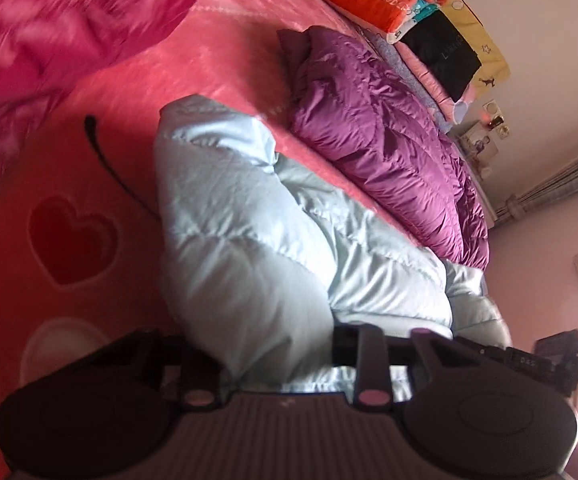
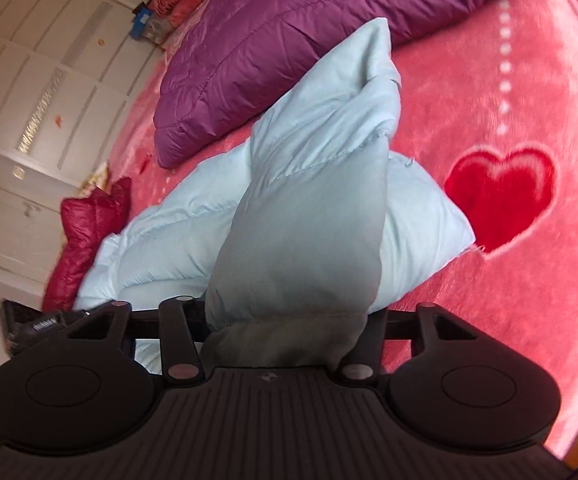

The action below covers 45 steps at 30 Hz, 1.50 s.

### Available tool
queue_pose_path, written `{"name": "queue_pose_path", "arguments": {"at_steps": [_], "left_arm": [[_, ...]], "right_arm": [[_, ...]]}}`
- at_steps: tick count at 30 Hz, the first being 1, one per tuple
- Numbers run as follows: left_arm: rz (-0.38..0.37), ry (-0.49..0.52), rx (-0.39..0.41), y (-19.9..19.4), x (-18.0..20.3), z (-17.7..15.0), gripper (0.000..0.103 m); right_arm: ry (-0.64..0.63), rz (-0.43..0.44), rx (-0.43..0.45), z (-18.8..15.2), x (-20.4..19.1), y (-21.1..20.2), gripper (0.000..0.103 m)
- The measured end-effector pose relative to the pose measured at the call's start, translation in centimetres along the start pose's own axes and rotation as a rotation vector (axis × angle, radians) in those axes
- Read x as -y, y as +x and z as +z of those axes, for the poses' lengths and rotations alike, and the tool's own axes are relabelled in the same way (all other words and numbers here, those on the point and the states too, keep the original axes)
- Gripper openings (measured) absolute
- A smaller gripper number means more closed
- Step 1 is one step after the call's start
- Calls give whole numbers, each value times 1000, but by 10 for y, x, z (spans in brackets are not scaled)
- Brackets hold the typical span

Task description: Fold large clothes

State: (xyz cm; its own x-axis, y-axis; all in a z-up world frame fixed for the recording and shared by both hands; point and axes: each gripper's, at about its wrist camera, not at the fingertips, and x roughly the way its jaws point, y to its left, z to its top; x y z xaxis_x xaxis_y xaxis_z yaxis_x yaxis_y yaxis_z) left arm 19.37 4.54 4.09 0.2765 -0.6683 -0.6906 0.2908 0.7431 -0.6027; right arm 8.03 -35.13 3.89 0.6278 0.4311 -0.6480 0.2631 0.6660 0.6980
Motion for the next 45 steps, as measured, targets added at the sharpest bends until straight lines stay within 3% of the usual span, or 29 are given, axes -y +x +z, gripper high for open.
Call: {"name": "queue_pose_path", "arguments": {"at_steps": [6, 13, 18, 23, 29, 35, 37, 40, 45], "left_arm": [[10, 42, 19, -15, 36, 14, 18], [-63, 162, 84, -29, 109, 63, 17], [-143, 295, 173, -17, 168, 121, 17], [-162, 422, 264, 32, 212, 180, 18], [-43, 543, 362, 107, 228, 219, 20], [118, 531, 359, 166, 205, 232, 25], [157, 519, 348, 179, 195, 231, 30], [219, 521, 337, 192, 185, 232, 44], [295, 486, 362, 189, 173, 237, 75]], "right_arm": [[-262, -197, 92, -8, -58, -25, 44], [-400, -286, 232, 0, -90, -72, 38], [-451, -316, 384, 37, -97, -117, 38], [-496, -352, 545, 96, -92, -141, 38], [-501, -394, 650, 175, -66, -119, 38], [-563, -506, 610, 223, -40, -62, 39], [-566, -542, 582, 232, -29, -40, 41], [-554, -585, 550, 237, -16, -22, 55], [-472, -629, 557, 244, 0, -9, 96]]}}
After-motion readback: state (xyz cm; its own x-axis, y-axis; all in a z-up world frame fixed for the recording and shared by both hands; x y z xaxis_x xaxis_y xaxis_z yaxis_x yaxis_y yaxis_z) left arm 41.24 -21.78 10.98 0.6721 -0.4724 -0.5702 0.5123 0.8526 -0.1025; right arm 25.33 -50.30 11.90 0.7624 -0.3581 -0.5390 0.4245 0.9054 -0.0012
